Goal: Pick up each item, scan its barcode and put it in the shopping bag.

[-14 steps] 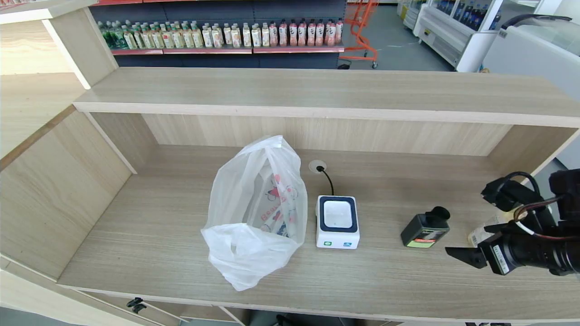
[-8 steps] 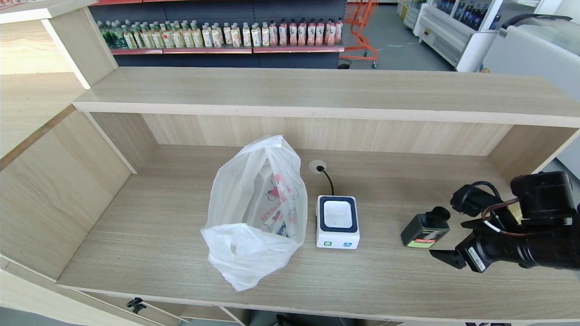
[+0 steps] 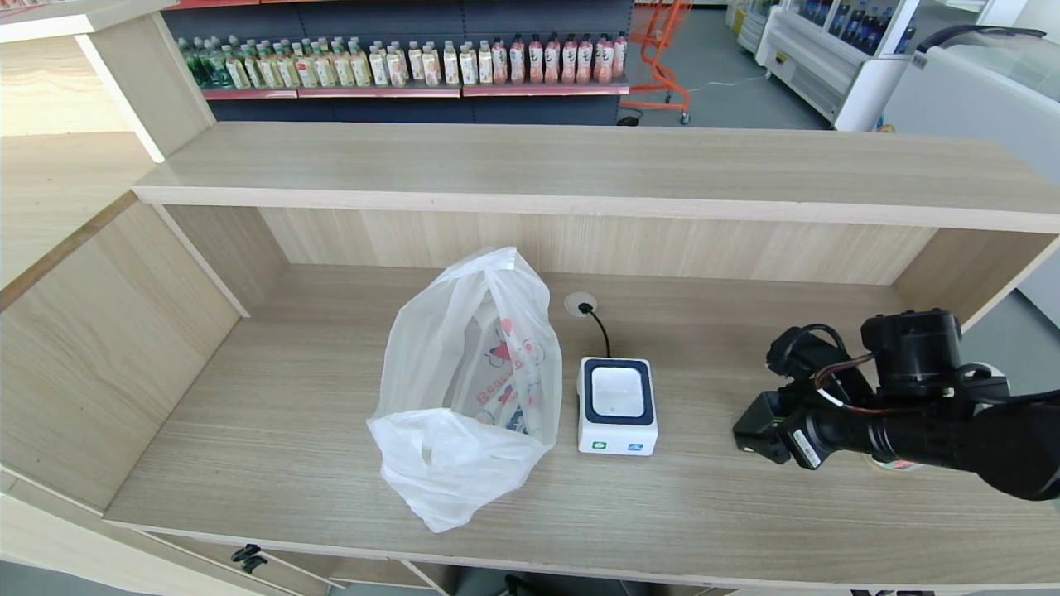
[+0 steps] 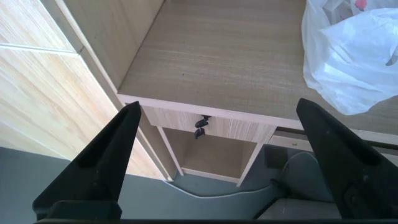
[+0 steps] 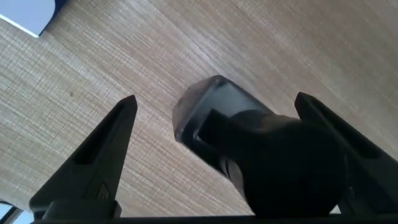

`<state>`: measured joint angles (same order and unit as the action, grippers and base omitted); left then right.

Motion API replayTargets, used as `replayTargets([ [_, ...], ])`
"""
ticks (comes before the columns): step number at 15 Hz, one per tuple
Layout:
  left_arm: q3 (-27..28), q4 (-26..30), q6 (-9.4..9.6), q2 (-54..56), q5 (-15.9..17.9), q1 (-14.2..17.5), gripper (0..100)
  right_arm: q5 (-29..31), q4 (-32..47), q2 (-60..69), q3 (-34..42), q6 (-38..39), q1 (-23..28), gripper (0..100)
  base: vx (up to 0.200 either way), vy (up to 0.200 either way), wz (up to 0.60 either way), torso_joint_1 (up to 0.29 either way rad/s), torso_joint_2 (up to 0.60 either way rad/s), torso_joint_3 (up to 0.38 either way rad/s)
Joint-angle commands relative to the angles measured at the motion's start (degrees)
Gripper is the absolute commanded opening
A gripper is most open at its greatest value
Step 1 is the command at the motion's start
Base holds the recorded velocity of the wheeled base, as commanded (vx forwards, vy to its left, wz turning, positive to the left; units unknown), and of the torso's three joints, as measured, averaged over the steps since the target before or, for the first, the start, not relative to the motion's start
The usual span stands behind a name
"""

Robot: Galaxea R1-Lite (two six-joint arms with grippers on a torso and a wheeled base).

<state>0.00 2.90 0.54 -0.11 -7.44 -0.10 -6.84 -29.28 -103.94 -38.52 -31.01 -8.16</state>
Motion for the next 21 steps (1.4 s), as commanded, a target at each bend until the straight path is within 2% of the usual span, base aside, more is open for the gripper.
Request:
replayTargets([
  [1,0.0,0.0,-0.01,0.02,-0.03,0.01,100,-0.02,-2.27,-2.94,-0.41,-0.01,-0.81,100,0.0,0.0,0.0,0.0,0.0,0.0],
  [2,0.0,0.0,-0.01,0.02,-0.03,0.01,100,-0.02,-2.8,-3.11,-0.24,-0.01,-0.99,100,0.0,0.0,0.0,0.0,0.0,0.0],
  [3,0.0,0.0,-0.01,0.02,-0.03,0.01,100,-0.02,-2.97,-3.2,-0.33,-0.01,-1.25,0,0.0,0.0,0.0,0.0,0.0,0.0],
  [9,0.0,0.0,-0.01,0.02,-0.03,0.01,100,-0.1,-3.15,0.05,0.64,0.25,-2.22,0,0.0,0.0,0.0,0.0,0.0,0.0],
  [11,0.0,0.0,-0.01,0.02,-0.03,0.01,100,-1.16,-3.24,8.4,5.48,0.25,-2.66,0,0.0,0.0,0.0,0.0,0.0,0.0],
  [14,0.0,0.0,-0.01,0.02,-0.03,0.01,100,-1.07,-2.89,25.54,13.21,-0.72,0.25,0,0.0,0.0,0.0,0.0,0.0,0.0],
  [15,0.0,0.0,-0.01,0.02,-0.03,0.01,100,-1.07,-3.06,28.53,14.18,-4.32,0.51,0,0.0,0.0,0.0,0.0,0.0,0.0],
  [17,0.0,0.0,-0.01,0.02,-0.03,0.01,100,-1.51,-6.58,31.52,14.44,-18.47,0.77,0,0.0,0.0,0.0,0.0,0.0,0.0],
  [18,0.0,0.0,-0.01,0.02,-0.03,0.01,100,-4.5,-10.01,31.43,14.88,-24.53,0.77,0,0.0,0.0,0.0,0.0,0.0,0.0],
  [20,0.0,0.0,-0.01,0.02,-0.03,0.01,100,-20.41,-11.68,29.67,15.14,-38.07,0.86,0,0.0,0.0,0.0,0.0,0.0,0.0],
  [21,0.0,0.0,-0.01,0.02,-0.03,0.01,100,-23.31,-11.68,29.23,15.32,-42.11,1.04,0,0.0,0.0,0.0,0.0,0.0,0.0],
])
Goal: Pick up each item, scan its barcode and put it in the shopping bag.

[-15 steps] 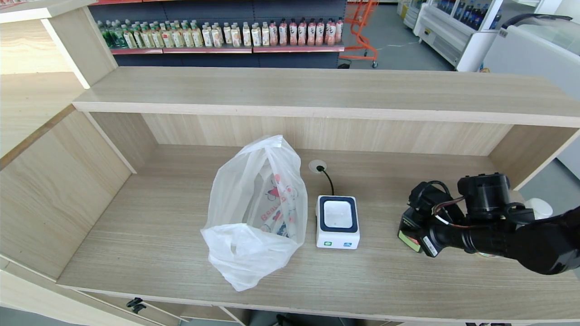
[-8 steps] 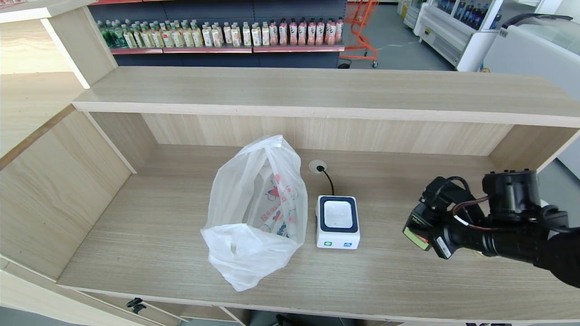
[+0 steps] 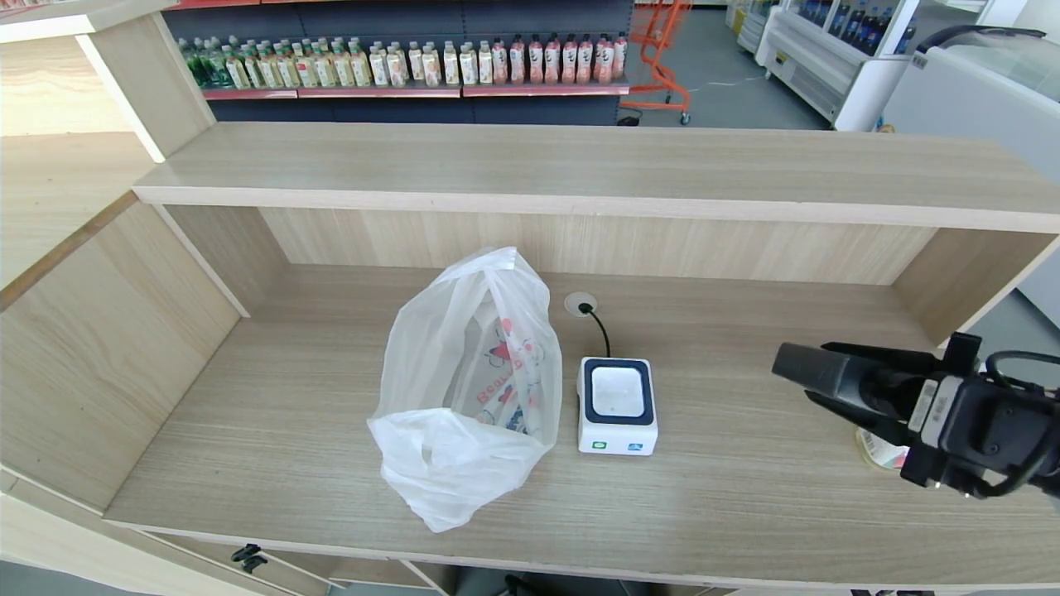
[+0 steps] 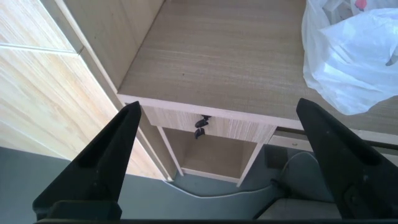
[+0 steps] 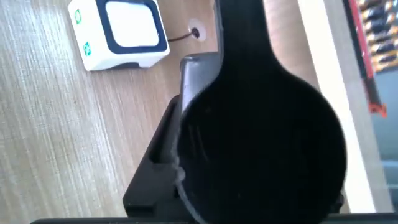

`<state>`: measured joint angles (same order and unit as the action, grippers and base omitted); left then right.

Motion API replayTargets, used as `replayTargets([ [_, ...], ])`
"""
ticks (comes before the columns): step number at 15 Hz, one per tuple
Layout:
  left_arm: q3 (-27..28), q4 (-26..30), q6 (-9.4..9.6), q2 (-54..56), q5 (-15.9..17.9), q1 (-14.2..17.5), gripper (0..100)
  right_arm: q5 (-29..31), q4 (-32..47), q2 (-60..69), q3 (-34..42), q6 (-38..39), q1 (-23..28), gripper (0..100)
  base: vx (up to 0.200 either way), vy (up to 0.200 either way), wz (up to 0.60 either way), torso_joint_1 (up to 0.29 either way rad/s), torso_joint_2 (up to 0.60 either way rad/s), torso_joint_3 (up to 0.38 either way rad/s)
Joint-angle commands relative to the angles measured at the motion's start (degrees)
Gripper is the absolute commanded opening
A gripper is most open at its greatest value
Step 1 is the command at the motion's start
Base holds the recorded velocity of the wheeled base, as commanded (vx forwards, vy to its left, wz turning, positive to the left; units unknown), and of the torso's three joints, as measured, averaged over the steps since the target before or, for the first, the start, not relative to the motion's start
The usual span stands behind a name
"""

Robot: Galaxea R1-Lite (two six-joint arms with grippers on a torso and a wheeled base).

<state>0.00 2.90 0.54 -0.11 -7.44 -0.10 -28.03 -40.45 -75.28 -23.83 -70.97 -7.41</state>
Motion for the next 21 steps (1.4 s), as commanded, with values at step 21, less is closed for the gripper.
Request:
replayTargets([
  [21,0.0,0.0,-0.01,0.02,-0.03,0.01,100,-31.04,-7.36,-24.48,-5.43,-74.49,-22.47,0,0.0,0.0,0.0,0.0,0.0,0.0],
])
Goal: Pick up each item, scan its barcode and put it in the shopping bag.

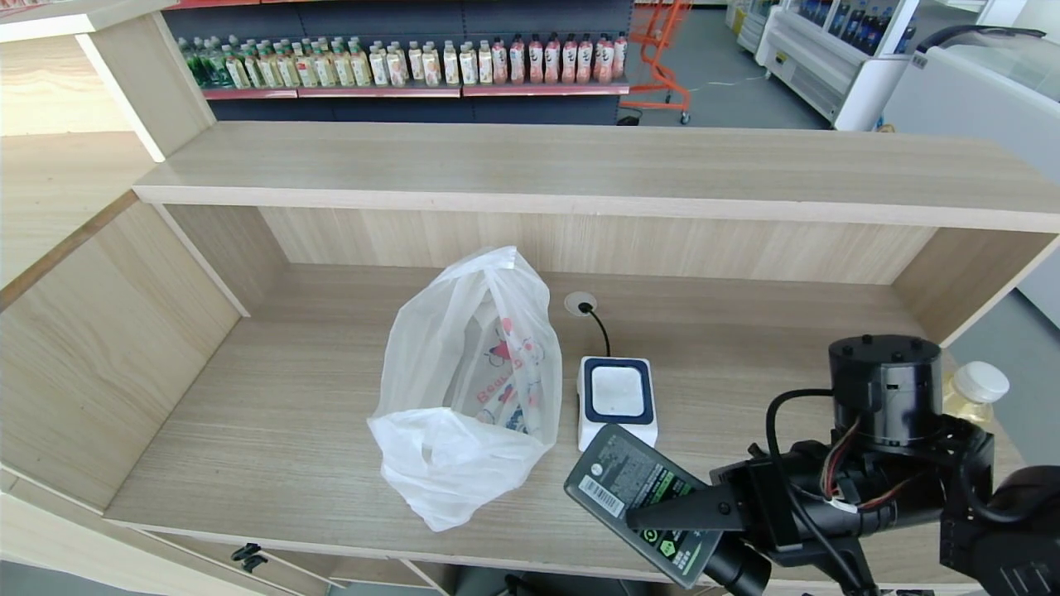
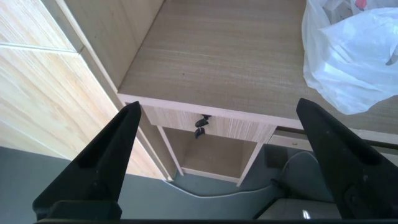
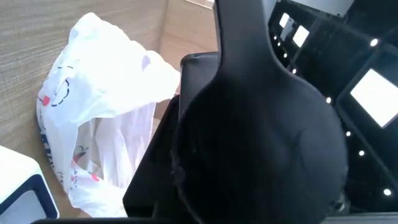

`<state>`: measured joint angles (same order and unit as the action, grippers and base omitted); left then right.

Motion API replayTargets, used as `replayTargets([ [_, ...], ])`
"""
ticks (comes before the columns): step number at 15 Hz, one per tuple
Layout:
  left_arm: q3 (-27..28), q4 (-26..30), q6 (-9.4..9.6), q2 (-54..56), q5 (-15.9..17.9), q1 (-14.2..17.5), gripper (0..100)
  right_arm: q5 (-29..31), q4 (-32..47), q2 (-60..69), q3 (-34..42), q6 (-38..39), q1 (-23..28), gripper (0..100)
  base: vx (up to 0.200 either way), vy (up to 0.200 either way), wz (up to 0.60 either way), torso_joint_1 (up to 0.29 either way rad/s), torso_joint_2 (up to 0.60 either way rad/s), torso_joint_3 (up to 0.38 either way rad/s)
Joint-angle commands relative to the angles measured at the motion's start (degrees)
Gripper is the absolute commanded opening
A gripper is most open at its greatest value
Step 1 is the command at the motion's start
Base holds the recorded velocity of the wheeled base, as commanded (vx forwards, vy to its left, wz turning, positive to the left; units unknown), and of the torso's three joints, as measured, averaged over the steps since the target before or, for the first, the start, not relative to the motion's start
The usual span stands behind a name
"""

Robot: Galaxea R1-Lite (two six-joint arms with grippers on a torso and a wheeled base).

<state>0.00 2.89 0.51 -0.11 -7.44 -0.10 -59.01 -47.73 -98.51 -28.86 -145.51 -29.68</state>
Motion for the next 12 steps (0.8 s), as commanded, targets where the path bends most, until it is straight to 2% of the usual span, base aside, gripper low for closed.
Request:
replayTargets([
  [1,0.0,0.01,0.02,0.02,-0.03,0.01,100,-0.05,-0.09,-1.24,-1.12,0.14,-0.29,0,0.0,0.0,0.0,0.0,0.0,0.0],
  [12,0.0,0.01,0.02,0.02,-0.03,0.01,100,0.04,-3.95,-1.77,-3.05,0.14,-2.22,0,0.0,0.0,0.0,0.0,0.0,0.0],
])
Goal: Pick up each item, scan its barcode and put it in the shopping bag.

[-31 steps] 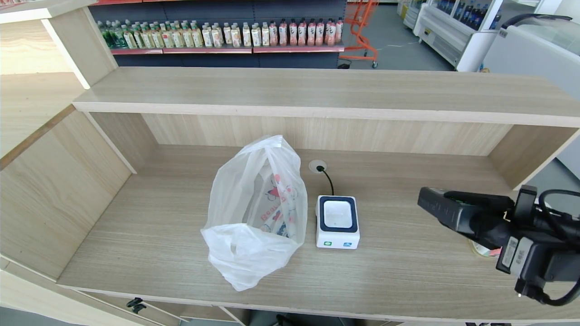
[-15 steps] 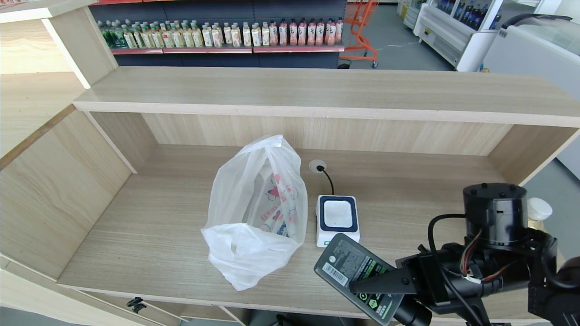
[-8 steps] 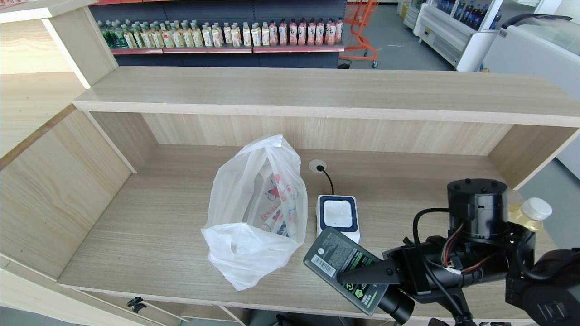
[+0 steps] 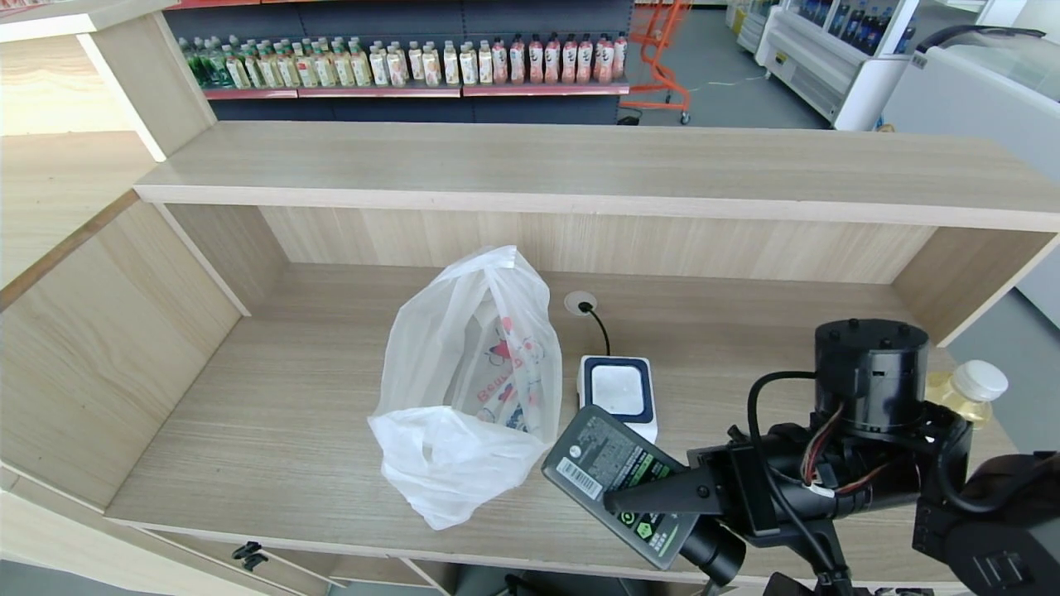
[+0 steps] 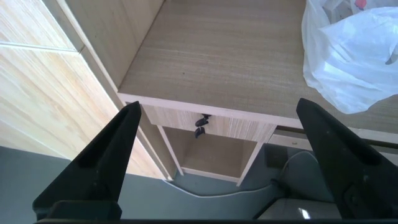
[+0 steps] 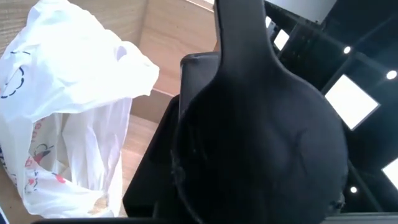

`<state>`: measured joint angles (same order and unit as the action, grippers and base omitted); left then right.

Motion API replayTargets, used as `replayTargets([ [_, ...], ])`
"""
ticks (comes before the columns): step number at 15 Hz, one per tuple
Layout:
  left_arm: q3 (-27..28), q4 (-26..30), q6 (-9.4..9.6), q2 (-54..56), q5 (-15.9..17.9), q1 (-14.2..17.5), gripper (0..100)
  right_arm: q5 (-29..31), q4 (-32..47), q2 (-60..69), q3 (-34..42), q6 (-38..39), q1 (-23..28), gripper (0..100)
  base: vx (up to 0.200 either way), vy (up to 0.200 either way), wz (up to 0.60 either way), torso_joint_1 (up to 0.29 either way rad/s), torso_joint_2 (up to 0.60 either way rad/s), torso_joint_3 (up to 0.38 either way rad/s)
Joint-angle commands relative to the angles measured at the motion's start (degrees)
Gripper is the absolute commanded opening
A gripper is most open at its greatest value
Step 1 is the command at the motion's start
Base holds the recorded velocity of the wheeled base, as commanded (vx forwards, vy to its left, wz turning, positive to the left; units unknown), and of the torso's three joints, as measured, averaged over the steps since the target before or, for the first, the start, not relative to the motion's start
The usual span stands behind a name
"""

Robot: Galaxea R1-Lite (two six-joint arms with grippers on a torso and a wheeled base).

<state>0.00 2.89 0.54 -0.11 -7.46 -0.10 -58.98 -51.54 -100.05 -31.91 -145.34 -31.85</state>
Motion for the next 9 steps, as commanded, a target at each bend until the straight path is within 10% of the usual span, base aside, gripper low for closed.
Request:
replayTargets([
  [1,0.0,0.01,-0.01,0.02,-0.01,0.01,100,0.0,-0.4,-0.06,-0.08,-0.03,-0.05,0,0.0,0.0,0.0,0.0,0.0,0.0],
  [9,0.0,0.01,-0.01,0.02,-0.01,0.01,100,0.18,-0.4,1.7,-0.87,8.58,-0.14,0,0.0,0.0,0.0,0.0,0.0,0.0],
])
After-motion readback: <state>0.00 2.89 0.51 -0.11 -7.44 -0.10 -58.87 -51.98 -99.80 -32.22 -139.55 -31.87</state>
